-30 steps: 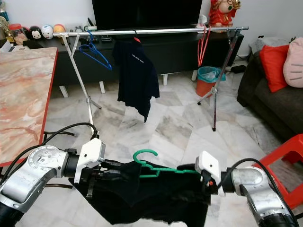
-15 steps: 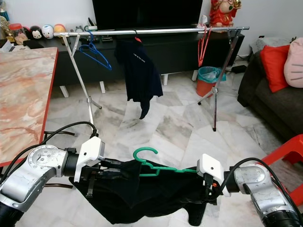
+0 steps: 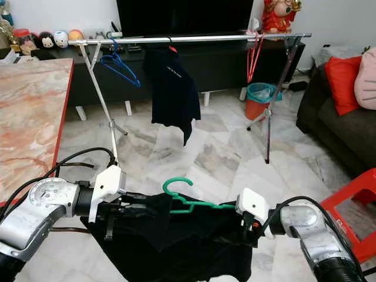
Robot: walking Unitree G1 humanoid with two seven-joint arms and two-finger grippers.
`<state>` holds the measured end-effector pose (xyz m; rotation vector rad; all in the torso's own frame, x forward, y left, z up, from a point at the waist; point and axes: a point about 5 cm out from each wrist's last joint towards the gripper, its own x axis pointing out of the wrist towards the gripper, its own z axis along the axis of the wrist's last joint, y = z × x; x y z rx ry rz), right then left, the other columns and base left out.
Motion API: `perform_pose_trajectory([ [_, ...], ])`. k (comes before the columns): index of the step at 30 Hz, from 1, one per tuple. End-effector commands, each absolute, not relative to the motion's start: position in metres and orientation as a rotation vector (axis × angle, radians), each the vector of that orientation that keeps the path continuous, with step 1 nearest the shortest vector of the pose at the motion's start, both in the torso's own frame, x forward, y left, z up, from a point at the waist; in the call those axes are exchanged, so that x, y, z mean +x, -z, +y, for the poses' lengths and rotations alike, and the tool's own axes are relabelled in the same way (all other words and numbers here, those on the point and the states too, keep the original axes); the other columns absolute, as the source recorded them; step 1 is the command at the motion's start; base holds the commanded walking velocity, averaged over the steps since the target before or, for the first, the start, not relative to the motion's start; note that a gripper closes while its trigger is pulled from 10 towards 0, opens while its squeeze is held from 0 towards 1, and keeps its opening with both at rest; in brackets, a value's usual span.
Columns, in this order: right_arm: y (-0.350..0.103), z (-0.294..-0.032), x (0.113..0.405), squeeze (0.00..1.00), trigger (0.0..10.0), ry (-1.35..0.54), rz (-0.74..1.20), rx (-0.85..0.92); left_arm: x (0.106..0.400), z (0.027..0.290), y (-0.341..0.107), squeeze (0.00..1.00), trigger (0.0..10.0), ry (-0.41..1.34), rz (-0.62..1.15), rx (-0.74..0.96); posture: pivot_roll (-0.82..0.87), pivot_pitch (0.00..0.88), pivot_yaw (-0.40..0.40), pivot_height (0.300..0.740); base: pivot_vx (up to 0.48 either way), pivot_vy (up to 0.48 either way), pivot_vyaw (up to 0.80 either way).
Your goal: Hang hanger
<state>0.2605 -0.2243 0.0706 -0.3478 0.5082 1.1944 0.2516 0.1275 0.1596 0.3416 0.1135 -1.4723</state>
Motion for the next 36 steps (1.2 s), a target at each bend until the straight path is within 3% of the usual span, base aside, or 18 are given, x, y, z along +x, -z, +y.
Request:
perform_pose_trajectory([
  [1,-0.067,-0.225,0.260,0.00,0.0,-1.183,0.523,-0.359,0.255,0.125,-0.185,0.00,10.0,1.469,-0.018,0.344,0.03,0.000,-0.021,0.740,0.000,0.000,0.00],
  [19,-0.079,-0.214,0.269,0.00,0.0,-1.190,0.412,-0.281,0.254,0.124,-0.184,0.00,10.0,1.522,-0.009,0.345,0.01,0.000,-0.010,0.740,0.000,0.000,0.00],
  [36,-0.101,-0.208,0.275,0.00,0.0,-1.292,0.372,-0.315,0.249,0.119,-0.178,0.00,10.0,1.564,0.003,0.341,0.01,0.000,-0.014,0.740,0.000,0.000,0.00],
])
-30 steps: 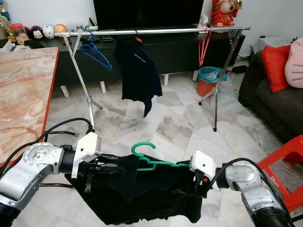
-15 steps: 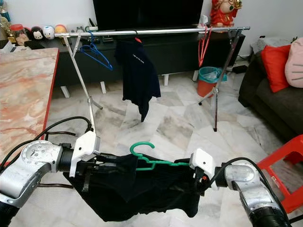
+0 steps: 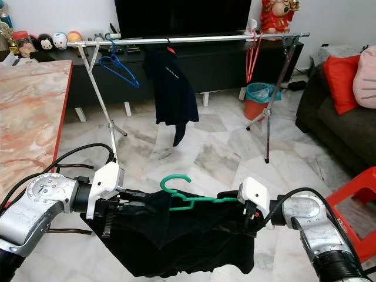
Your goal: Hang hanger
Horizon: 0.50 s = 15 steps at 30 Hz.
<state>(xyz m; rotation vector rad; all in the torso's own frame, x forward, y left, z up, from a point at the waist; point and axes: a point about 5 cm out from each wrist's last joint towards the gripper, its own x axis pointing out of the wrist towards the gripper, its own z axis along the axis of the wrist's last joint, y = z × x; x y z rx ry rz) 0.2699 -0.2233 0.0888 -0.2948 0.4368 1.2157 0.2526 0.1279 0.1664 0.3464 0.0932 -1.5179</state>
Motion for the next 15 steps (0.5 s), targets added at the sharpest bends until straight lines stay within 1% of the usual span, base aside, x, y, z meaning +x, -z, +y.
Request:
perform_pose_trajectory([
  [1,-0.101,-0.208,0.275,0.00,0.0,-1.292,0.372,-0.315,0.249,0.119,-0.178,0.00,10.0,1.564,0.003,0.341,0.01,0.000,-0.014,0.740,0.000,0.000,0.00],
  [4,-0.100,-0.208,0.275,0.00,0.0,-1.293,0.379,-0.321,0.249,0.119,-0.177,0.00,10.0,1.564,0.016,0.333,0.01,0.000,-0.018,0.740,0.000,0.000,0.00],
  [5,-0.098,-0.208,0.274,0.00,0.0,-1.291,0.385,-0.324,0.247,0.118,-0.176,0.12,10.0,1.576,0.022,0.315,0.01,0.000,-0.018,0.740,0.000,0.000,0.00],
  [6,-0.097,-0.208,0.274,0.00,0.0,-1.290,0.388,-0.324,0.246,0.118,-0.176,1.00,10.0,1.581,0.026,0.308,0.01,0.000,-0.018,0.740,0.000,0.000,0.00],
  [15,-0.089,-0.204,0.269,0.00,0.0,-1.283,0.409,-0.314,0.246,0.118,-0.175,1.00,10.0,1.570,0.036,0.299,0.01,0.000,-0.017,0.740,0.000,0.000,0.00],
])
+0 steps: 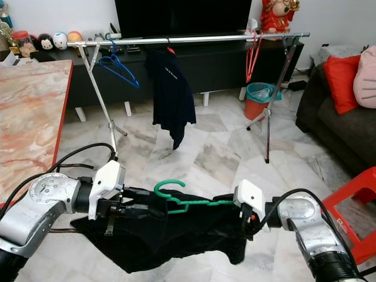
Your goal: Hang hanger
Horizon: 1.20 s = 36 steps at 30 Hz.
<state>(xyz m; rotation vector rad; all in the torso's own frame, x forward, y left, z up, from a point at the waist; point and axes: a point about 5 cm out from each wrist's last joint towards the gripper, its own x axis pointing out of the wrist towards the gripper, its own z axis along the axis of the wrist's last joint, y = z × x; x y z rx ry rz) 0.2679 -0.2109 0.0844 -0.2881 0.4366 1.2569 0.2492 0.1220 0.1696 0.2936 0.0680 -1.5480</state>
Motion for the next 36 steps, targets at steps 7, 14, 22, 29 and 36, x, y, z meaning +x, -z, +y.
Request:
perform_pose_trajectory([
  [7,-0.085,-0.205,0.267,0.00,0.0,-1.269,0.418,-0.308,0.248,0.121,-0.174,1.00,10.0,1.548,0.048,0.310,0.01,0.000,-0.017,0.740,0.000,0.000,0.00],
  [14,-0.084,-0.205,0.269,0.00,0.0,-1.208,0.388,-0.290,0.257,0.130,-0.163,0.00,10.0,1.445,0.094,0.420,0.02,0.000,-0.016,0.740,0.000,0.000,0.00],
  [22,-0.079,-0.204,0.266,0.00,0.0,-1.178,0.382,-0.249,0.281,0.135,-0.159,0.00,10.0,1.213,0.052,0.470,0.02,0.000,-0.015,0.740,0.000,0.000,0.00],
  [29,-0.079,-0.206,0.266,0.00,0.0,-1.162,0.385,-0.249,0.285,0.135,-0.158,0.00,10.0,1.152,0.030,0.450,0.02,0.000,-0.016,0.740,0.000,0.000,0.00],
  [36,-0.083,-0.206,0.278,0.00,0.0,-1.056,0.315,-0.254,0.297,0.139,-0.154,0.00,10.0,0.940,0.004,0.402,0.02,0.000,-0.019,0.740,0.000,0.000,0.00],
])
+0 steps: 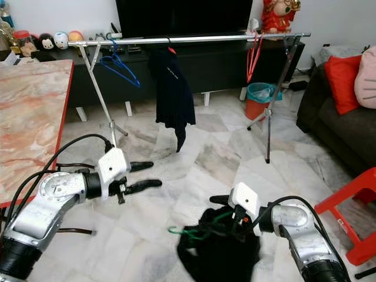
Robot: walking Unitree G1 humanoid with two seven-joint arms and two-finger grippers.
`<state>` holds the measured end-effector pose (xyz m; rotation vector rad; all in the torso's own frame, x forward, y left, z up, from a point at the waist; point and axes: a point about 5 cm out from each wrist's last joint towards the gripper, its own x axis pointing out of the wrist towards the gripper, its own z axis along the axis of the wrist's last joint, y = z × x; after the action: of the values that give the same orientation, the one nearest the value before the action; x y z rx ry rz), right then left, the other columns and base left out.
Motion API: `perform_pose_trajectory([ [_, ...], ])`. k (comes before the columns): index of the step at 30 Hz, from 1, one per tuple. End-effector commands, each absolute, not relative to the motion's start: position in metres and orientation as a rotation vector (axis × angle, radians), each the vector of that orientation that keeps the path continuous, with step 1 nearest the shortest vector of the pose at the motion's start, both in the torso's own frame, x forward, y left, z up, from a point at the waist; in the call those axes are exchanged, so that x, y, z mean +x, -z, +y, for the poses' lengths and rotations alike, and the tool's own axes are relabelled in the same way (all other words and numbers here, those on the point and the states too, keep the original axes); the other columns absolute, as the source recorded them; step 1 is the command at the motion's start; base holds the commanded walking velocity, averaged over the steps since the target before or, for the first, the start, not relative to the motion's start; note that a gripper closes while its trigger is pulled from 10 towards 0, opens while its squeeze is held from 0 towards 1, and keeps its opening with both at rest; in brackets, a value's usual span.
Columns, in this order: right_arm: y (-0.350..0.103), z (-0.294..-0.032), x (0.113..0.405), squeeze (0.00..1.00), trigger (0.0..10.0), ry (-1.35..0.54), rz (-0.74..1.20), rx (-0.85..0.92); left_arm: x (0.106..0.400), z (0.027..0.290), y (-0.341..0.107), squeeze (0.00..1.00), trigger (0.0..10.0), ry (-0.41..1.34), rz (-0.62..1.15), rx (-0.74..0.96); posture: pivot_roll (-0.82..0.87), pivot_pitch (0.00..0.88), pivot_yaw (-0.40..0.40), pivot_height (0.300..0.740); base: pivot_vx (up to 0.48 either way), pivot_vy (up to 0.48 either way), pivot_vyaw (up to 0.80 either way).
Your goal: Hang hanger
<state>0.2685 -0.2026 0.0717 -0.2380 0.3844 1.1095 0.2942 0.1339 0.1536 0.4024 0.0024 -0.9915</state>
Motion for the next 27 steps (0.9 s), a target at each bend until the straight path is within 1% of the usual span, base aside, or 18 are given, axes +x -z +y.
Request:
perform_pose_trajectory([
  [1,-0.084,-0.205,0.280,0.00,0.0,-1.037,0.303,-0.249,0.297,0.140,-0.153,0.00,10.0,0.929,0.010,0.394,0.02,0.000,-0.019,0.740,0.000,0.000,0.00],
  [3,-0.086,-0.204,0.287,0.00,0.0,-0.963,0.262,-0.230,0.297,0.142,-0.152,0.00,10.0,0.890,0.011,0.373,0.03,0.000,-0.022,0.740,0.000,0.000,0.00],
  [4,-0.086,-0.204,0.287,0.00,0.0,-0.963,0.262,-0.230,0.297,0.142,-0.152,0.00,10.0,0.890,0.011,0.373,0.03,0.000,-0.022,0.740,0.000,0.000,0.00],
  [6,-0.089,-0.202,0.295,0.00,0.0,-0.855,0.199,-0.174,0.298,0.146,-0.150,0.00,10.0,0.822,0.005,0.340,0.03,0.000,-0.023,0.740,0.000,0.000,0.00],
  [9,-0.089,-0.202,0.298,0.00,0.0,-0.804,0.179,-0.152,0.300,0.148,-0.150,0.00,10.0,0.780,0.000,0.321,0.03,0.000,-0.023,0.740,0.000,0.000,0.00],
  [10,-0.089,-0.201,0.300,0.00,0.0,-0.783,0.165,-0.145,0.302,0.150,-0.150,0.00,10.0,0.747,-0.004,0.310,0.03,0.000,-0.023,0.740,0.000,0.000,0.00],
  [11,-0.089,-0.200,0.303,0.00,0.0,-0.732,0.143,-0.111,0.307,0.153,-0.151,0.00,10.0,0.670,-0.009,0.287,0.03,0.000,-0.023,0.740,0.000,0.000,0.00],
  [12,-0.090,-0.200,0.303,0.00,0.0,-0.719,0.138,-0.102,0.308,0.154,-0.152,0.00,10.0,0.652,-0.010,0.282,0.03,0.000,-0.023,0.740,0.000,0.000,0.00],
  [14,-0.090,-0.198,0.304,0.00,0.0,-0.701,0.122,-0.076,0.309,0.153,-0.150,0.00,10.0,0.649,0.002,0.265,0.03,0.000,-0.022,0.740,0.000,0.000,0.00],
  [15,-0.090,-0.195,0.304,0.00,0.0,-0.707,0.114,-0.057,0.307,0.150,-0.148,0.00,10.0,0.680,0.020,0.262,0.03,0.000,-0.021,0.740,0.000,0.000,0.00],
  [18,-0.088,-0.192,0.303,0.00,0.0,-0.714,0.114,-0.054,0.290,0.136,-0.136,0.00,10.0,0.853,0.090,0.272,0.03,0.000,-0.021,0.740,0.000,0.000,0.00],
  [20,-0.088,-0.191,0.304,0.00,0.0,-0.712,0.108,-0.047,0.287,0.134,-0.132,0.00,10.0,0.872,0.114,0.263,0.03,0.000,-0.022,0.740,0.000,0.000,0.00],
  [25,-0.095,-0.190,0.309,0.00,0.0,-0.695,0.068,-0.013,0.289,0.130,-0.127,0.00,10.0,0.828,0.141,0.222,0.03,0.000,-0.025,0.740,0.000,0.000,0.00],
  [27,-0.100,-0.189,0.312,0.00,0.0,-0.687,0.040,0.017,0.296,0.128,-0.125,0.00,10.0,0.741,0.140,0.218,0.03,0.000,-0.028,0.740,0.000,0.000,0.00],
])
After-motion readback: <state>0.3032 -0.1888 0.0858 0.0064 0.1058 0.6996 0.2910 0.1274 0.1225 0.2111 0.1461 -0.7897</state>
